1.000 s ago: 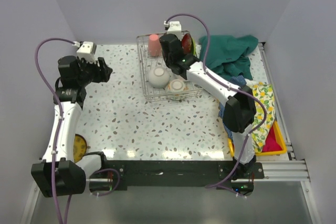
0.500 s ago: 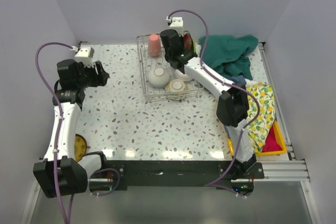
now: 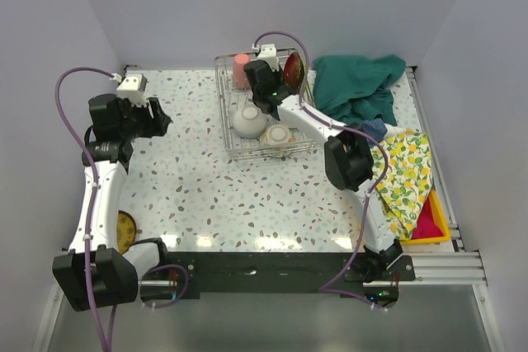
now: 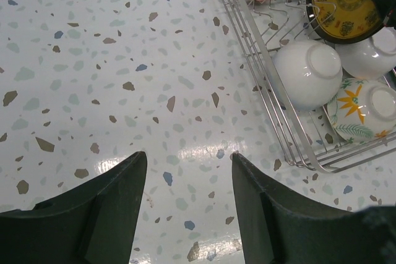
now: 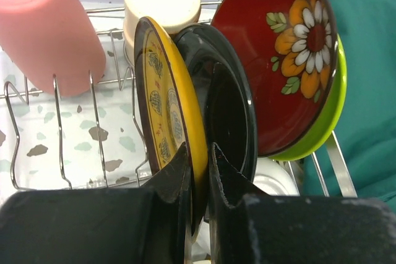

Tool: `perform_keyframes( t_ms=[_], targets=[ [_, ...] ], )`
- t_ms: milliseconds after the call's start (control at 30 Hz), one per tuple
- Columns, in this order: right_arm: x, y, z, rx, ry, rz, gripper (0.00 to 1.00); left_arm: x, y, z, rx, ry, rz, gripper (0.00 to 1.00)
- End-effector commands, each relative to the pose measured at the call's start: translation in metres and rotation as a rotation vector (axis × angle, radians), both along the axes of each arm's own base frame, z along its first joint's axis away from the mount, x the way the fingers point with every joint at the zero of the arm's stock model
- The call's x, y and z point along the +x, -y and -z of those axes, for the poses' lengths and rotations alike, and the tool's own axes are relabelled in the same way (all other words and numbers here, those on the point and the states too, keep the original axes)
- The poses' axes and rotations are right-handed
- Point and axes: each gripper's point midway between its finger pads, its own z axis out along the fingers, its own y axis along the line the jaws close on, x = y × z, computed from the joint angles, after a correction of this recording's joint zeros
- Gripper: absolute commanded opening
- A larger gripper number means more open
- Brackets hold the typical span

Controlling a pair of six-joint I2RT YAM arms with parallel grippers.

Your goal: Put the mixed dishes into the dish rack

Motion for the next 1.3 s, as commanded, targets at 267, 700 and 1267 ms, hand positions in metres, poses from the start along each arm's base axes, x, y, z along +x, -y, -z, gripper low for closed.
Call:
perform_keyframes(
  t_ms=[267,700,1267],
  targets=[
    [-0.018,-0.017,-0.082,0.233,0.042,-0.095,0.47,-0.014,0.002,0.022,0.131,-0.060,0.152,0.65],
    [-0.136,-0.003,-0.044,0.342,-0.276,-0.274,0.59,-0.094,-0.071,0.087,0.641,-0.529,0.526,0.62],
    [-0.193,-0.042,-0.039,0.437,-0.414,-0.686,0.98,-0.248,-0.117,0.182,0.423,-0.983,0.486,0.00]
  ],
)
